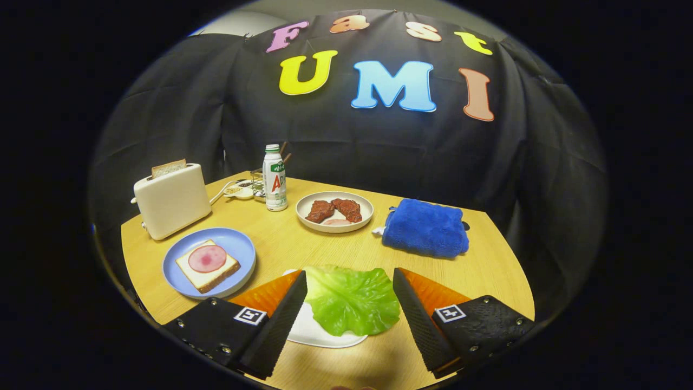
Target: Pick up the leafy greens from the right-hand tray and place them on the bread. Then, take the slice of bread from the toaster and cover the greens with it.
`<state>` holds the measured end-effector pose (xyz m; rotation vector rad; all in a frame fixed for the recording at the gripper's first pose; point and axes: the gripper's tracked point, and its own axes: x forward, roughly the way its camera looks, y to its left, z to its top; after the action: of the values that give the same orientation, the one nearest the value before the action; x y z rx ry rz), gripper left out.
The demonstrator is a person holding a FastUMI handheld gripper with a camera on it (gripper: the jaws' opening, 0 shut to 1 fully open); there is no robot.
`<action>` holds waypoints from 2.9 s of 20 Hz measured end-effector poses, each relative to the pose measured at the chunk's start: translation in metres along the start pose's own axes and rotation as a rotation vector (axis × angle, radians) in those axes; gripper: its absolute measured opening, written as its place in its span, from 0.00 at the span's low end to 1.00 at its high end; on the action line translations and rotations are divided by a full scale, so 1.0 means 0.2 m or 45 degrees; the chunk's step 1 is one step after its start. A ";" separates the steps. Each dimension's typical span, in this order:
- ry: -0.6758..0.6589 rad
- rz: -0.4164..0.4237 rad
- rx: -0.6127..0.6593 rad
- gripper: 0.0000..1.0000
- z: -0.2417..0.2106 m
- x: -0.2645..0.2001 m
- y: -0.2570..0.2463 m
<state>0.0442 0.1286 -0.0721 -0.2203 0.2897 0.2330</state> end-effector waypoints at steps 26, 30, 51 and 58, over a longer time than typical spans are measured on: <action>0.397 0.161 -0.083 0.02 -0.30 0.35 0.08; 0.392 0.251 0.003 0.01 -0.27 0.28 0.17; 0.387 -0.053 -0.313 0.09 -0.26 0.34 -0.12; 0.181 -0.019 -0.208 0.09 0.00 0.19 -0.07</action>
<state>0.0842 0.1233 -0.0805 -0.4013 0.4106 0.2268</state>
